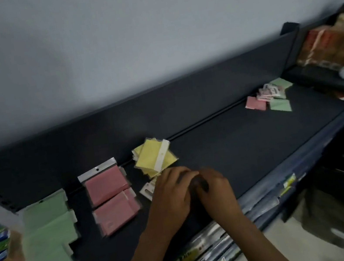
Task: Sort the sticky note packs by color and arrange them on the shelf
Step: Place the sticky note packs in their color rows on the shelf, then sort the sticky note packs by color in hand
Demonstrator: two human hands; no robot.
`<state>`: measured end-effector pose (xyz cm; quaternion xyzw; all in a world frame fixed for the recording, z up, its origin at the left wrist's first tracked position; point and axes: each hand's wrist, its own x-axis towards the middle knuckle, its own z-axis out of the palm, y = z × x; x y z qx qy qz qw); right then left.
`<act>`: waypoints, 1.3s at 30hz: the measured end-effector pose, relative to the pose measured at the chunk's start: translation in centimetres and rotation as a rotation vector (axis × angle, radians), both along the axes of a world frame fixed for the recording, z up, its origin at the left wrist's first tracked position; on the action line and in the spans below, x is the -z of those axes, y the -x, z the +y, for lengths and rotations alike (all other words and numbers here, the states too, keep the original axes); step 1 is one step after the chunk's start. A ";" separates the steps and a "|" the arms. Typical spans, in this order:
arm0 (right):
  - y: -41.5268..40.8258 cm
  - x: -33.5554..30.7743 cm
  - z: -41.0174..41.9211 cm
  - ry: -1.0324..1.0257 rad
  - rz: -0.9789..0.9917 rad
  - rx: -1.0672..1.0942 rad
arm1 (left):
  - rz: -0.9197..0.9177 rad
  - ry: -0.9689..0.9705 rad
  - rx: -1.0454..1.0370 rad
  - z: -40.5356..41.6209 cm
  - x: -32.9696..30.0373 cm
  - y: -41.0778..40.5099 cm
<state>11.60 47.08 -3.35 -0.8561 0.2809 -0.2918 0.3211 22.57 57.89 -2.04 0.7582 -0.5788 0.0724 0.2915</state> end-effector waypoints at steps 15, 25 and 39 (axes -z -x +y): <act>14.1 -2.0 -15.2 0.052 0.035 0.360 | -0.001 -0.222 0.009 -18.2 -0.1 9.9; 22.8 -0.4 -25.1 0.060 0.109 0.369 | 0.026 -0.230 0.031 -29.8 -0.5 18.2; 28.1 -1.6 -33.7 0.065 -0.007 0.392 | -0.008 -0.223 0.095 -40.4 -0.8 25.6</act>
